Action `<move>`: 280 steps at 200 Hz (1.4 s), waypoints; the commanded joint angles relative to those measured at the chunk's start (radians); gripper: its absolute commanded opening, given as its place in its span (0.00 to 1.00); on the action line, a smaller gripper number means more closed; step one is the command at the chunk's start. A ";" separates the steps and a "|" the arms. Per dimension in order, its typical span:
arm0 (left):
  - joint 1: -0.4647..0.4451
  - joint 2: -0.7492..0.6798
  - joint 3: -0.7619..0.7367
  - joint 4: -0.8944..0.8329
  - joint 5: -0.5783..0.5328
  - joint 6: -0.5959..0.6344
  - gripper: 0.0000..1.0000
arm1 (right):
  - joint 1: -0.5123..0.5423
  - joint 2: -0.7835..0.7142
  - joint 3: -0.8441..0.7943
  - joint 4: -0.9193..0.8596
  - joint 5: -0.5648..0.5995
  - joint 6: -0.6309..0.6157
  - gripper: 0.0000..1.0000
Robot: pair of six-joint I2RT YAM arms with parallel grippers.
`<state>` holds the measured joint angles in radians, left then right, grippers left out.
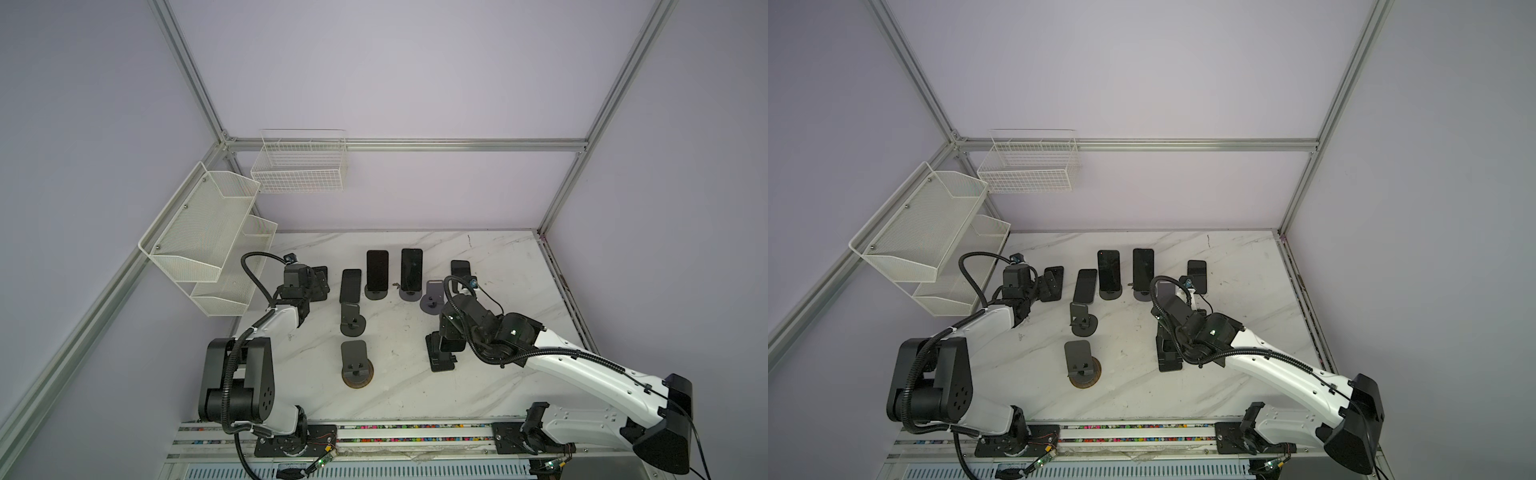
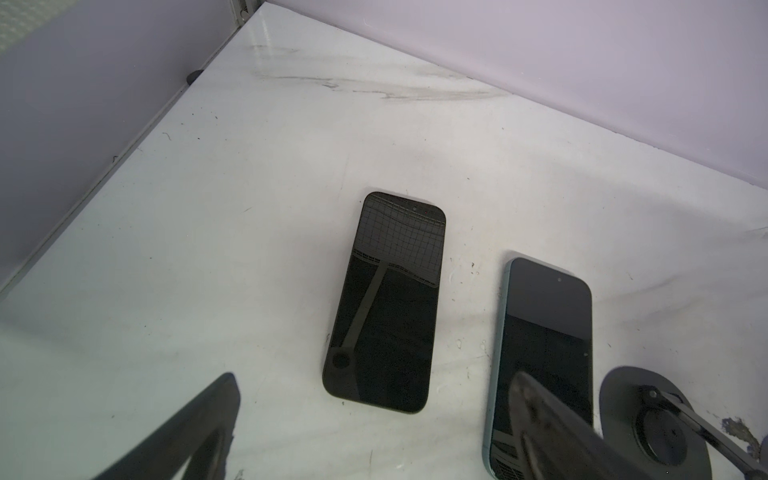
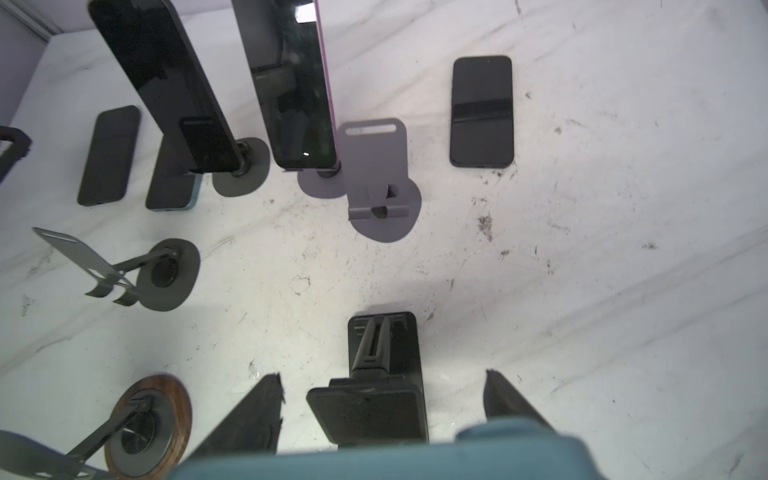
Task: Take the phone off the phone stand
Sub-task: 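Lift the teal-edged phone up off its stand with the right gripper, then carry the held phone farther from the robot and lower it beside the black phone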
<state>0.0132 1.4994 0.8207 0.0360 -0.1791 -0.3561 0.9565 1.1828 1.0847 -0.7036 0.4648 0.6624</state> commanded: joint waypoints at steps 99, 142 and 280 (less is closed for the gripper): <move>0.012 0.033 0.026 -0.010 0.026 0.005 1.00 | -0.437 0.227 0.221 0.129 -0.176 -0.393 0.65; 0.012 0.032 0.022 -0.001 0.038 0.011 1.00 | -0.543 0.367 0.252 0.179 -0.231 -0.426 0.65; 0.012 0.044 0.042 -0.027 0.015 0.002 1.00 | -0.568 0.511 0.091 0.149 -0.333 -0.446 0.66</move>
<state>0.0193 1.5665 0.8242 -0.0082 -0.1387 -0.3485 0.3923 1.6890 1.2041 -0.5644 0.1520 0.2298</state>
